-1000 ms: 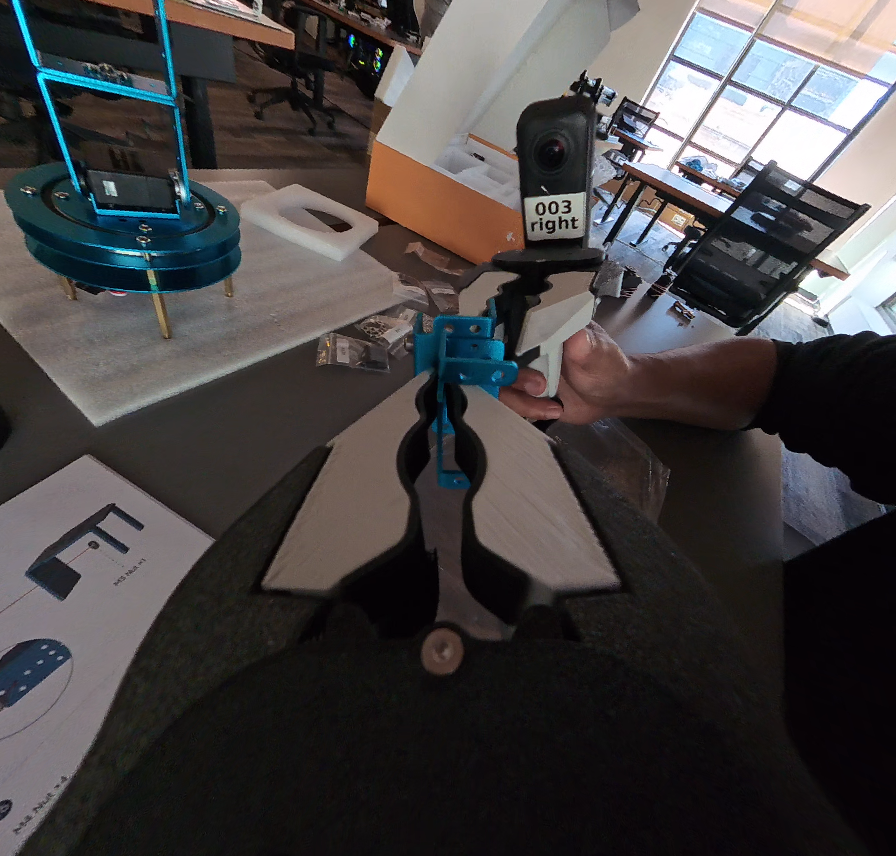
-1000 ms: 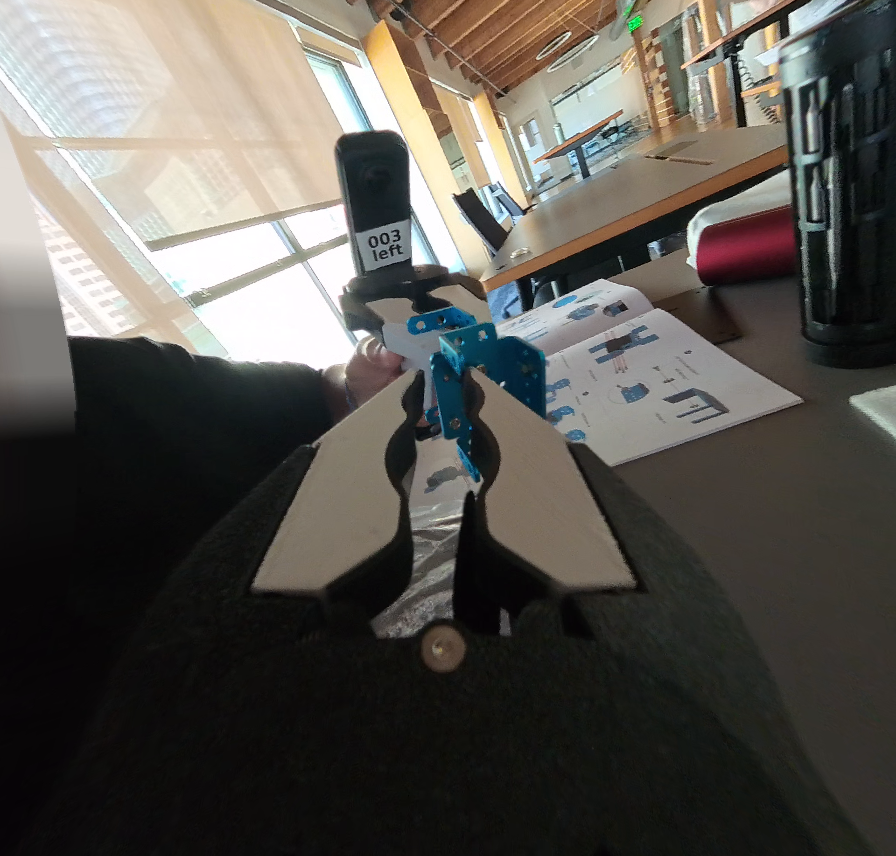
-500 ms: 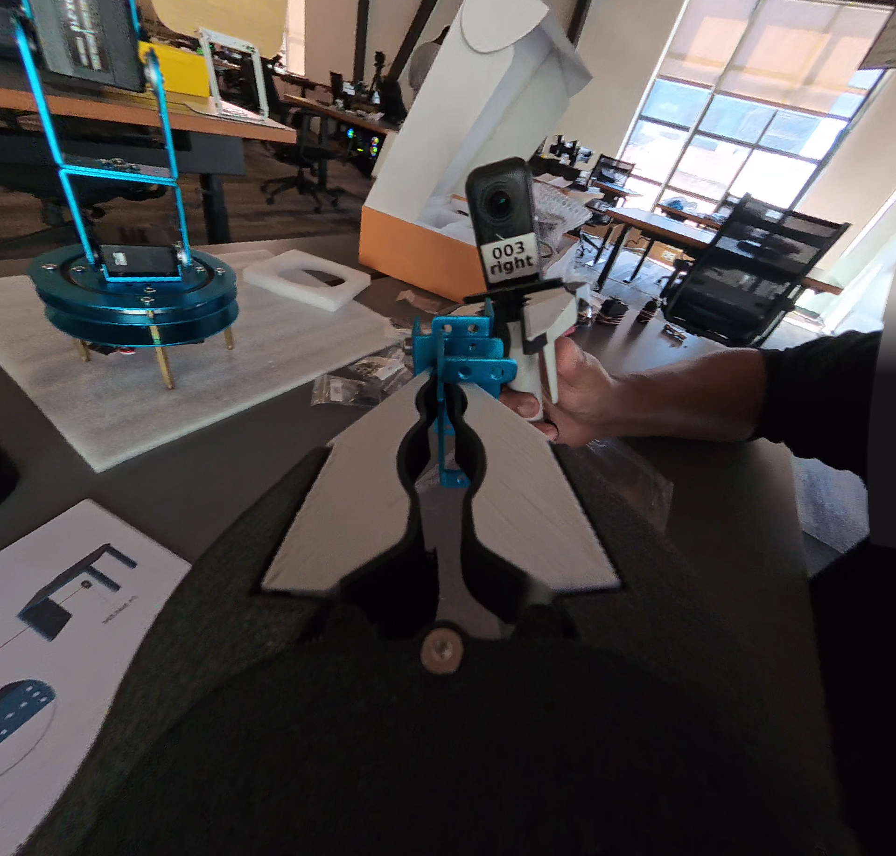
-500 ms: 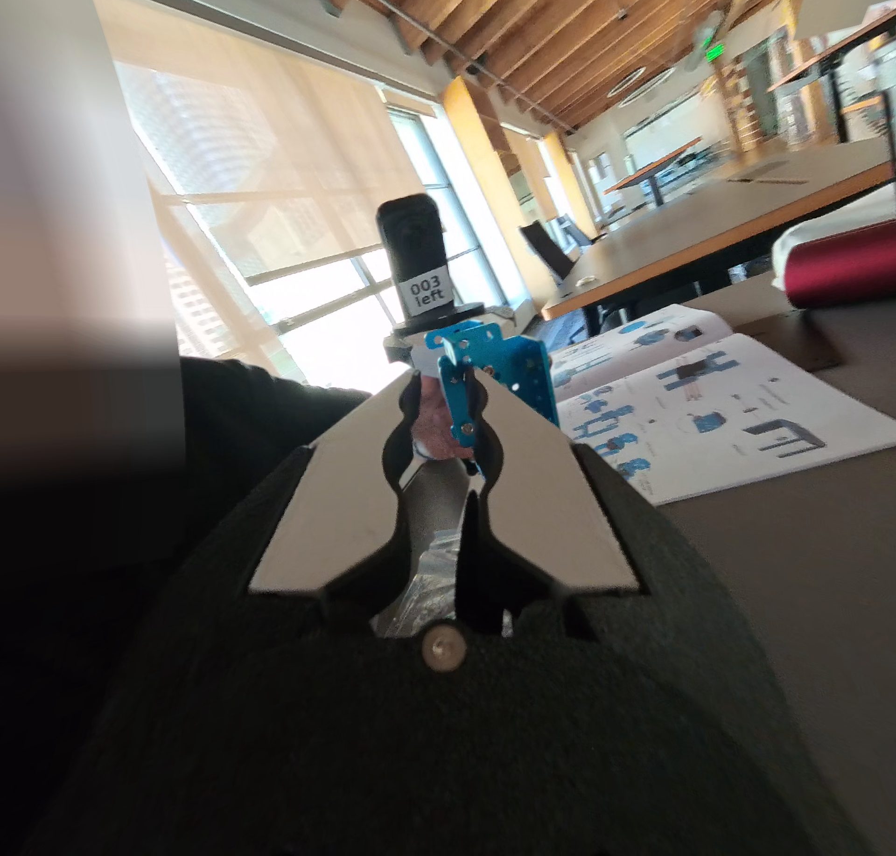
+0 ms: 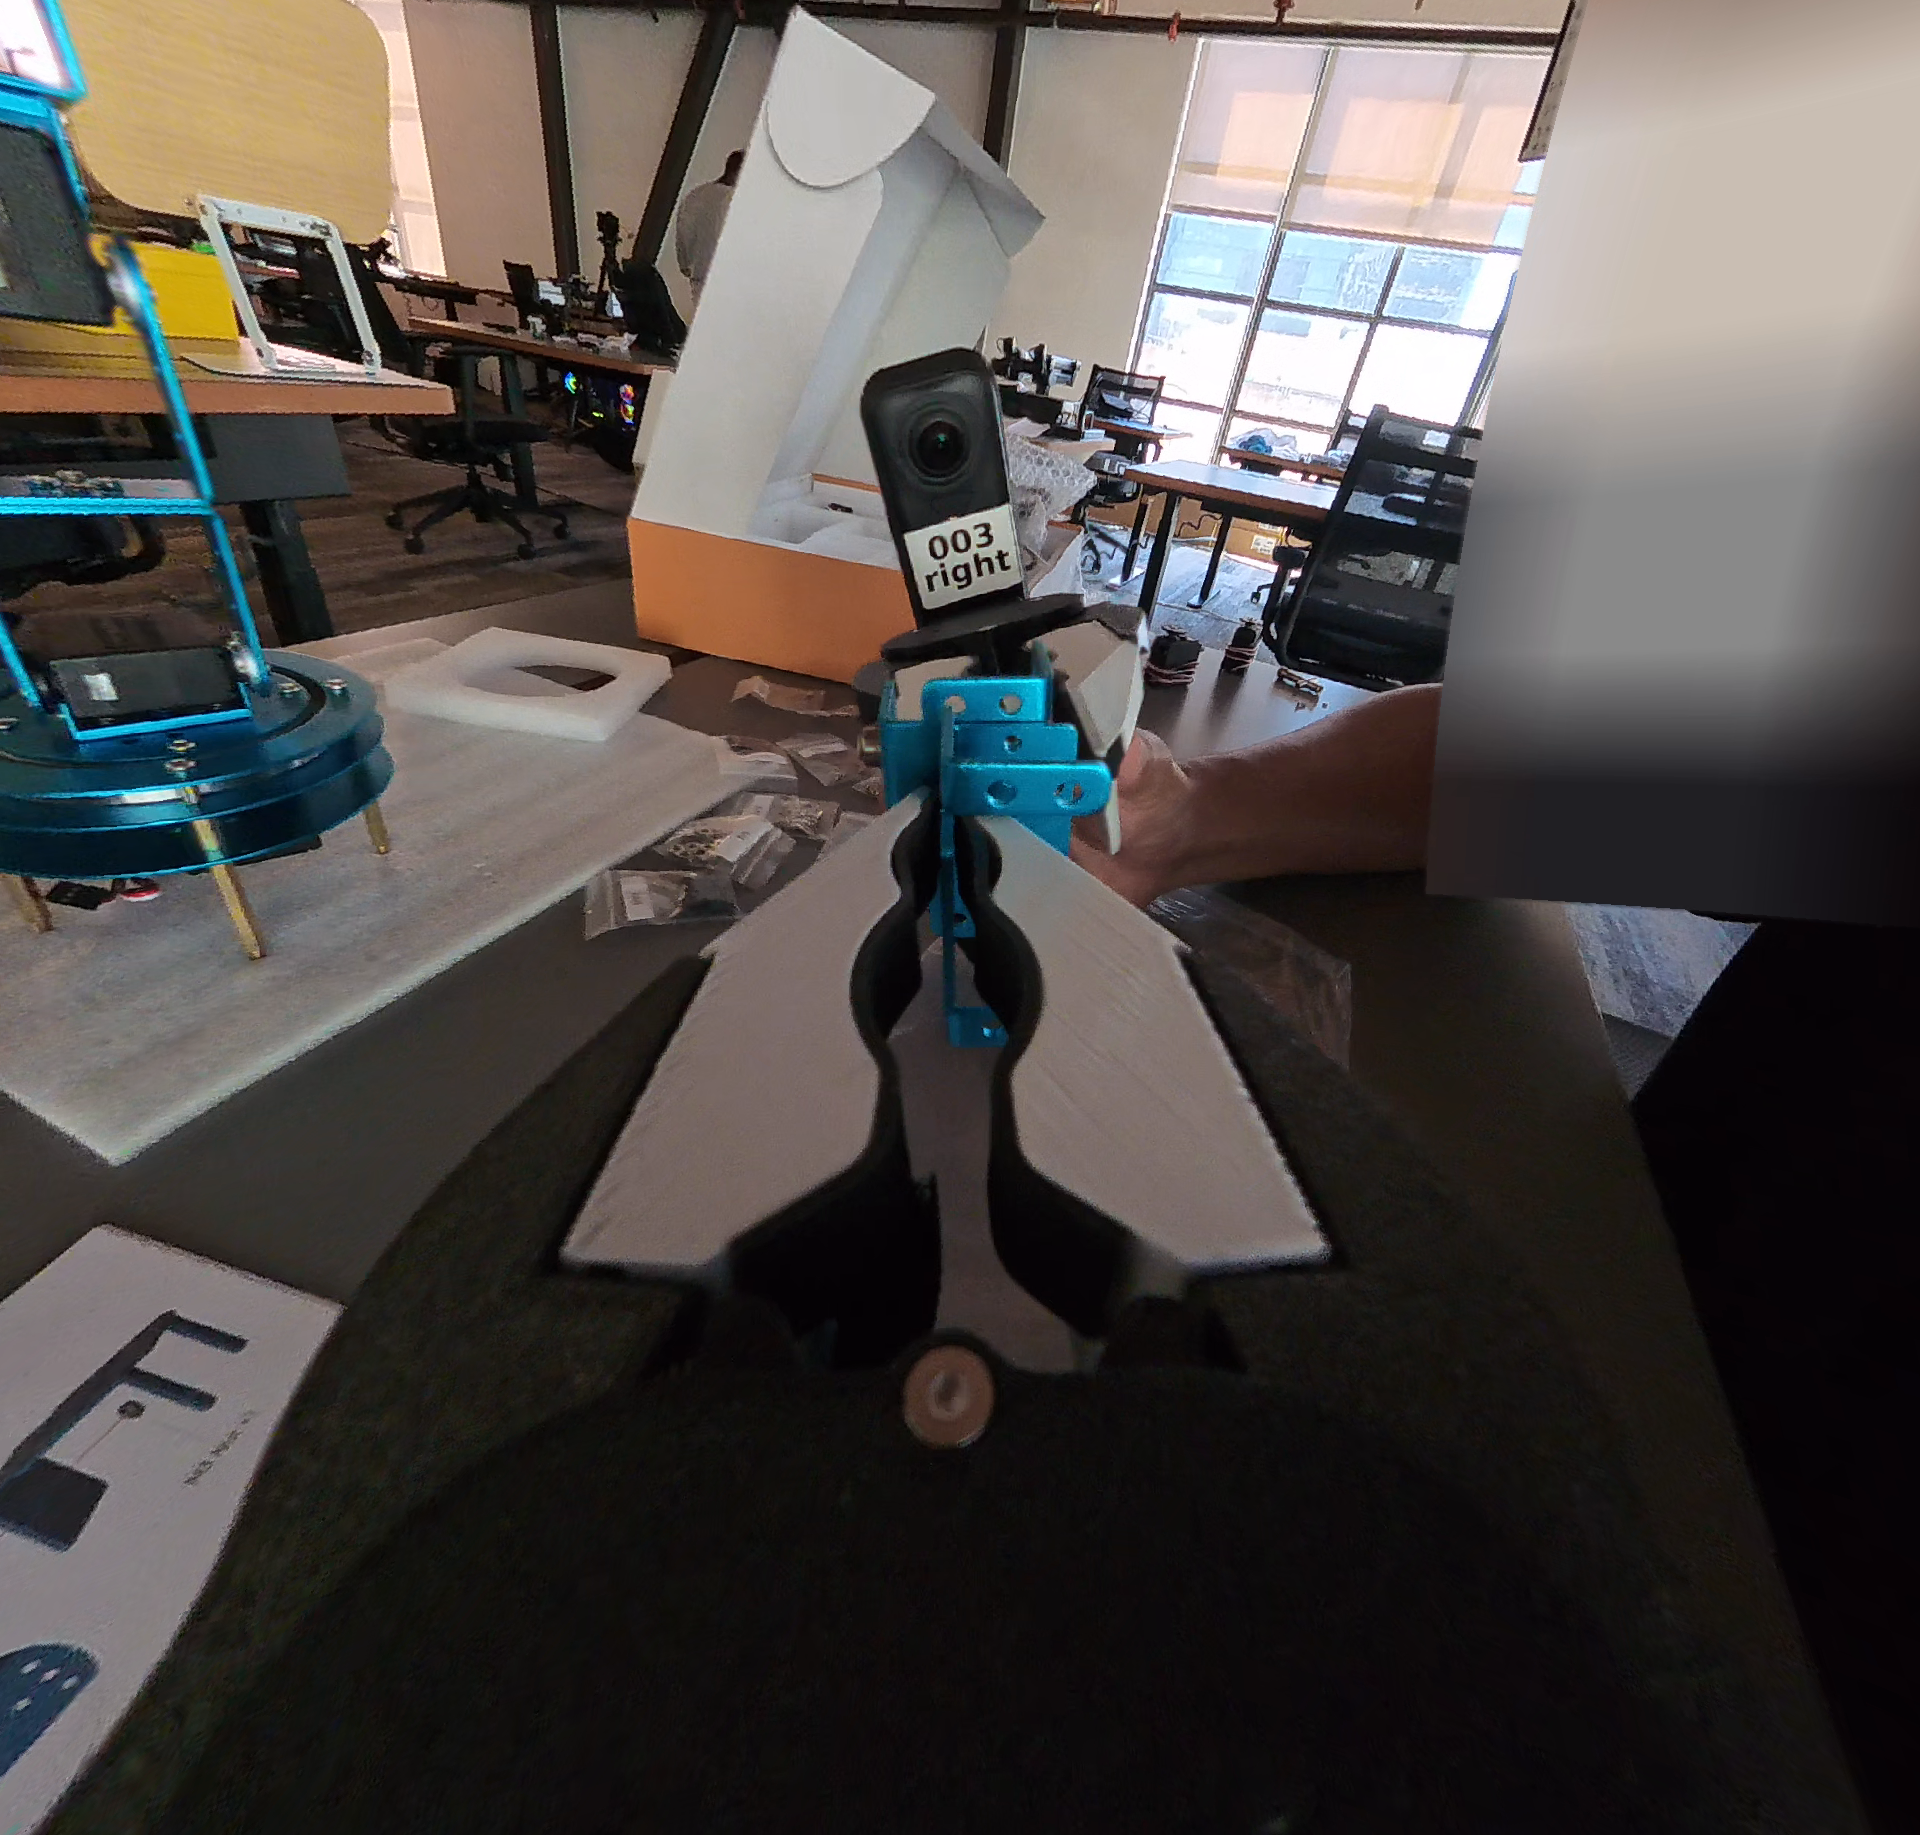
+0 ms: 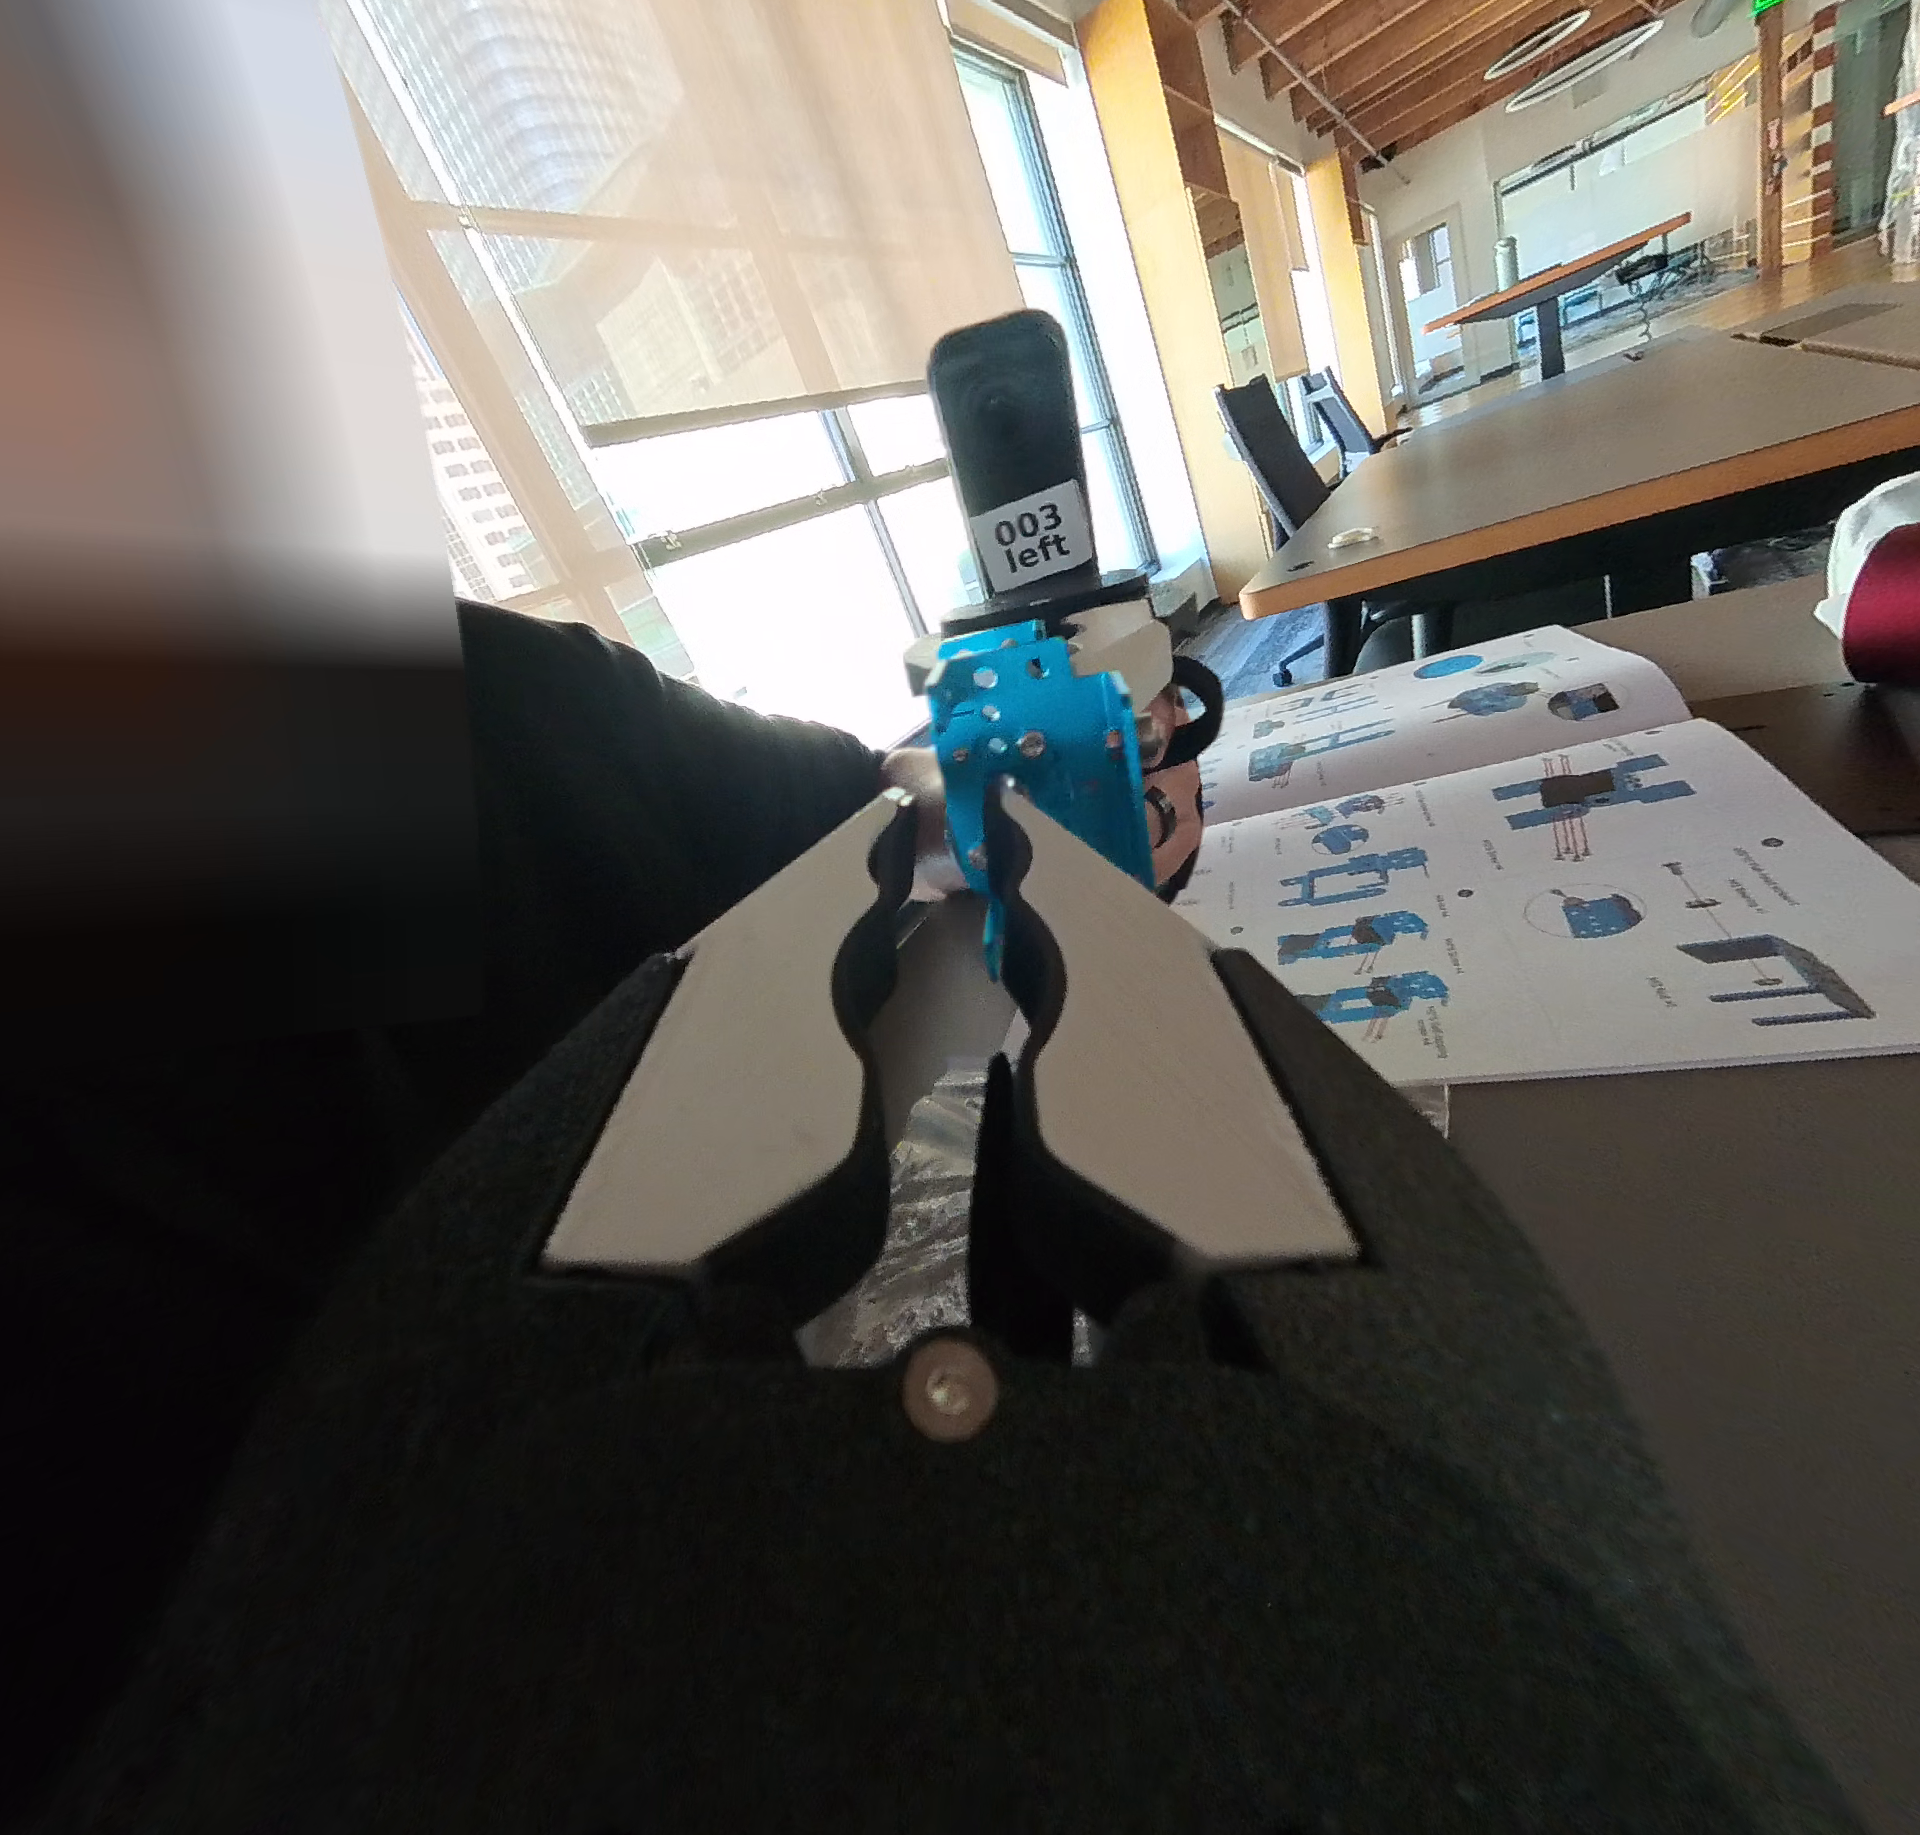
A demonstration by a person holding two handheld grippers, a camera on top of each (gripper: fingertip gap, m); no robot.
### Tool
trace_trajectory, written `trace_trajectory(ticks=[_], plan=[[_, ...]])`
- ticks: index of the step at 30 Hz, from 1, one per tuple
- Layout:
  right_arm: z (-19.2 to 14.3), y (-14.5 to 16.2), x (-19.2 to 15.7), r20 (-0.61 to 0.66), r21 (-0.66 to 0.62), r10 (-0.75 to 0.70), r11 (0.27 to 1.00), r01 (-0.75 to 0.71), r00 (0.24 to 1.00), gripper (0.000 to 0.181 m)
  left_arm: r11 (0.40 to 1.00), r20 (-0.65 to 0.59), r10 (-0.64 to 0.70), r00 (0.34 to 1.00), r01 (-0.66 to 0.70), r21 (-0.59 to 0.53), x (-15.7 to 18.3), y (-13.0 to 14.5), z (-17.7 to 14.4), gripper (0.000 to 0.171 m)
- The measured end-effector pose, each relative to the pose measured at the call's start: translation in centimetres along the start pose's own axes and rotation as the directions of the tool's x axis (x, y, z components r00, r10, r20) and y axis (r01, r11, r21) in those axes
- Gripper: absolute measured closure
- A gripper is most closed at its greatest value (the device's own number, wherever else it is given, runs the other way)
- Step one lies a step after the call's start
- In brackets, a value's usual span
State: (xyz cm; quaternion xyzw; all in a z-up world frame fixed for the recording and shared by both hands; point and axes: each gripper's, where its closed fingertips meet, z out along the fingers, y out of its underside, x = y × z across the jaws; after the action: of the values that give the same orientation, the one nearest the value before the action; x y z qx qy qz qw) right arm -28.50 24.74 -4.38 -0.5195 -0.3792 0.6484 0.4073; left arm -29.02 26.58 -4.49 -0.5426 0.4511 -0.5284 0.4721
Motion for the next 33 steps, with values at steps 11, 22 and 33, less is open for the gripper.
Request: trace_trajectory(ticks=[11, 22, 33], plan=[[-0.7, -0.5, 1.0, -0.112, -0.034, -0.082, 0.996, 0.078, 0.990, 0.167, 0.999, 0.035, -0.008, 0.999, 0.010, -0.041, -1.1, 1.0, 0.0, 0.170], [-1.4, 0.2, 4.9, -0.374, -0.053, -0.062, 0.998, 0.045, 0.925, 0.142, 0.992, 0.191, 0.023, 0.981, 0.001, -0.126, -3.4, 2.9, 0.2, 0.170], [-1.5, 1.0, 7.9, -0.763, -0.174, -0.234, 0.972, 0.157, 0.602, 0.132, 0.984, 0.373, -0.023, 0.928, 0.086, -0.154, -5.7, 4.8, 0.0, 0.171]])
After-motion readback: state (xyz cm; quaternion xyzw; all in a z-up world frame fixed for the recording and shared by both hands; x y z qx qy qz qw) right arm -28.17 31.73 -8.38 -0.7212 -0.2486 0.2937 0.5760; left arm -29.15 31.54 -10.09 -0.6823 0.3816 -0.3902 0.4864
